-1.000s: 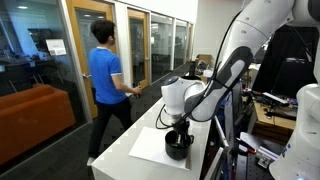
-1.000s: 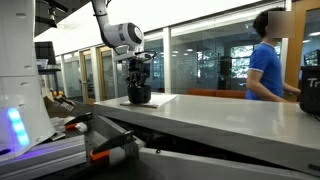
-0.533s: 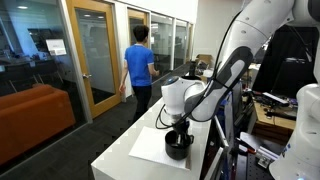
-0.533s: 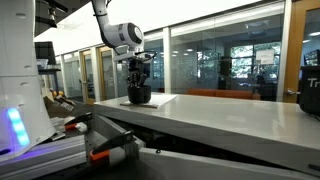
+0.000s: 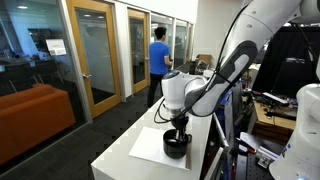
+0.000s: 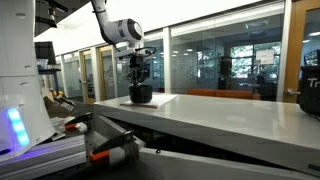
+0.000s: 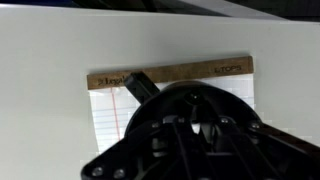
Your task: Remove the marker from the pot and put it on the table
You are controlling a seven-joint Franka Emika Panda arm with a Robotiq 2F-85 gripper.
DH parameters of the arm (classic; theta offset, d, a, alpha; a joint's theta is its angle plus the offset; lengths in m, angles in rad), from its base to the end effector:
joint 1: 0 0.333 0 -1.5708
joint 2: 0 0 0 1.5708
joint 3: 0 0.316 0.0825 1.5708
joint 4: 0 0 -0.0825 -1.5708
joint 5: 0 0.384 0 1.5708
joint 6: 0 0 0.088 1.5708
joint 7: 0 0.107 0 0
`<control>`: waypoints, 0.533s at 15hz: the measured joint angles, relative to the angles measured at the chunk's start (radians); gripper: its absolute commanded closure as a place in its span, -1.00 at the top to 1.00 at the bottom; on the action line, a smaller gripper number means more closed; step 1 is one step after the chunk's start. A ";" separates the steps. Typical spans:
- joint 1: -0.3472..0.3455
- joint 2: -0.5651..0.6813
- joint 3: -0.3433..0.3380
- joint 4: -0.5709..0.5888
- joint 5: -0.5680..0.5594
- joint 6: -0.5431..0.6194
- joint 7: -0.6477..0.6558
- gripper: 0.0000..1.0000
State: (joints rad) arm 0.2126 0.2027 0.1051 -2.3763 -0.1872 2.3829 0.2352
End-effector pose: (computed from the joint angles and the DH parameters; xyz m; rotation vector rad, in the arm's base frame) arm 0.4607 0.1509 0.2236 2.9694 0.3444 -0.2398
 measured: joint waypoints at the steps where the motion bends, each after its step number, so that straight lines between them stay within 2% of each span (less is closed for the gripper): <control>1: 0.000 -0.025 0.001 0.001 0.000 -0.009 0.000 -0.91; 8: 0.002 -0.188 0.022 0.001 0.000 -0.085 0.000 -0.91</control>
State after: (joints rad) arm 0.2142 0.0150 0.1274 -2.3754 -0.1873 2.2975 0.2355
